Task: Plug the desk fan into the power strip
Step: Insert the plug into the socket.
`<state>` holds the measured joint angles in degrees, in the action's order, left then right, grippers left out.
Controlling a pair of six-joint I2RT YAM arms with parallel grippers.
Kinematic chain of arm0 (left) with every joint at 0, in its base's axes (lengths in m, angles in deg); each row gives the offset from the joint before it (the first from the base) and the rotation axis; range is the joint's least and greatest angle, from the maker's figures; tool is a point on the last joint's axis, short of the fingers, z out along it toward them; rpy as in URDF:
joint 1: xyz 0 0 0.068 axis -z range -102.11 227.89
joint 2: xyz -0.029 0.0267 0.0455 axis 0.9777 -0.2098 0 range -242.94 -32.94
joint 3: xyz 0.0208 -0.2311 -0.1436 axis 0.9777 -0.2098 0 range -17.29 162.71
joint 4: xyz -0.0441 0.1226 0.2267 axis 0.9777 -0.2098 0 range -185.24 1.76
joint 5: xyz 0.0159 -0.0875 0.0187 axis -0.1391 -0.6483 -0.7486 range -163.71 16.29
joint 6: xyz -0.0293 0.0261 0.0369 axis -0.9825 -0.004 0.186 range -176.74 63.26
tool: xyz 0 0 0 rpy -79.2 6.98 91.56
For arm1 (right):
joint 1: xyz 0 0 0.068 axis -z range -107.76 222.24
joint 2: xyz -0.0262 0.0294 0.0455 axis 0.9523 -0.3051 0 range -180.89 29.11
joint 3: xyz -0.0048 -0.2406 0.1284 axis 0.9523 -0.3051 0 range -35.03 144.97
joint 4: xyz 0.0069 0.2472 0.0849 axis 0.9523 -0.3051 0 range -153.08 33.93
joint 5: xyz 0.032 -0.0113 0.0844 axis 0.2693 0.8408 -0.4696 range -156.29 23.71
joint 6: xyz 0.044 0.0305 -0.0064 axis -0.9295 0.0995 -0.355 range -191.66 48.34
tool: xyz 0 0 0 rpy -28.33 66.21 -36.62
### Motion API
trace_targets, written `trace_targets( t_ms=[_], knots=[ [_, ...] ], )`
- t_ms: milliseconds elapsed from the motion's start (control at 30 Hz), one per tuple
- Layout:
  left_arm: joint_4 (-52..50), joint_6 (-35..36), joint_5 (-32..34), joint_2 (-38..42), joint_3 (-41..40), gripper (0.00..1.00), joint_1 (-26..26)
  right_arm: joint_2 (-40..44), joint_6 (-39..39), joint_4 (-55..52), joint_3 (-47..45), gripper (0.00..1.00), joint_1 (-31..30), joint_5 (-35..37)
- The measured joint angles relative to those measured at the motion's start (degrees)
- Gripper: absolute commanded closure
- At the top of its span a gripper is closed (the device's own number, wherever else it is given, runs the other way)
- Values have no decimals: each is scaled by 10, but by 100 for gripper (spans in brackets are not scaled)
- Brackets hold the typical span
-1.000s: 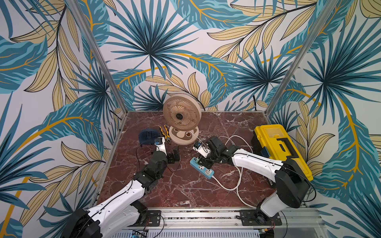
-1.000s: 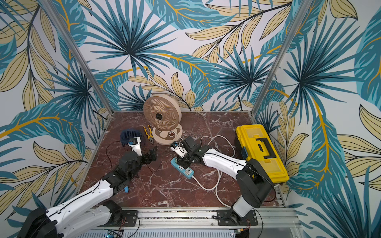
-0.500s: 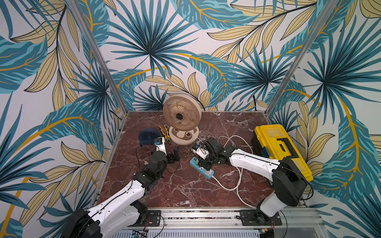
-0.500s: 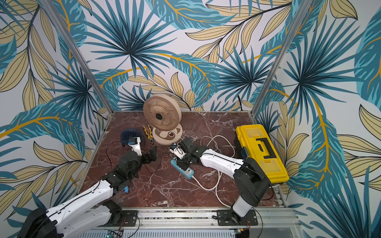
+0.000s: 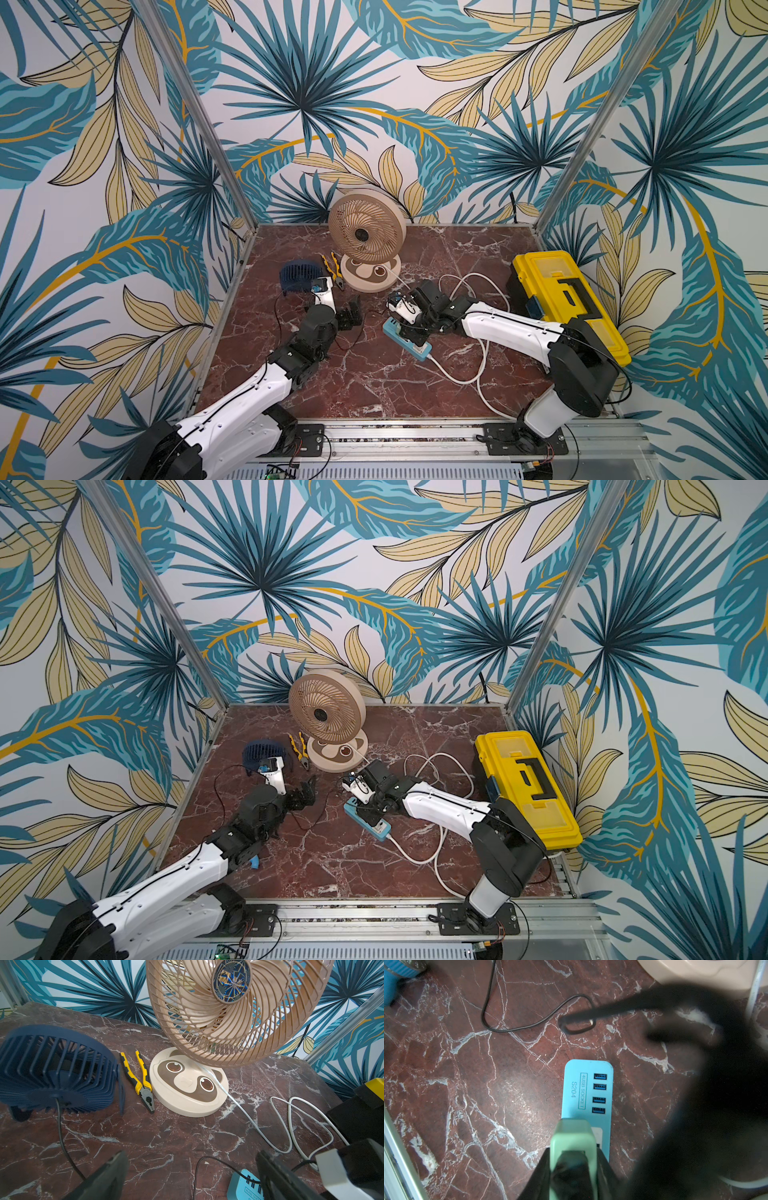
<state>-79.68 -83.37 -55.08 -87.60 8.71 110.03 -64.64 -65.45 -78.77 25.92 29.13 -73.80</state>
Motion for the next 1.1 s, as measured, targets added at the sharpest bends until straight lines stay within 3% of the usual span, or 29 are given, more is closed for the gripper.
trace_targets(
  t_ms=[1000, 1100],
  knots=[
    [0, 0, -7, -1, 0, 0, 0, 10, -5, -5, -22, 100, -2, 4],
    [0, 0, -7, -3, 0, 0, 0, 10, -5, -5, -22, 88, -3, 6]
  ],
)
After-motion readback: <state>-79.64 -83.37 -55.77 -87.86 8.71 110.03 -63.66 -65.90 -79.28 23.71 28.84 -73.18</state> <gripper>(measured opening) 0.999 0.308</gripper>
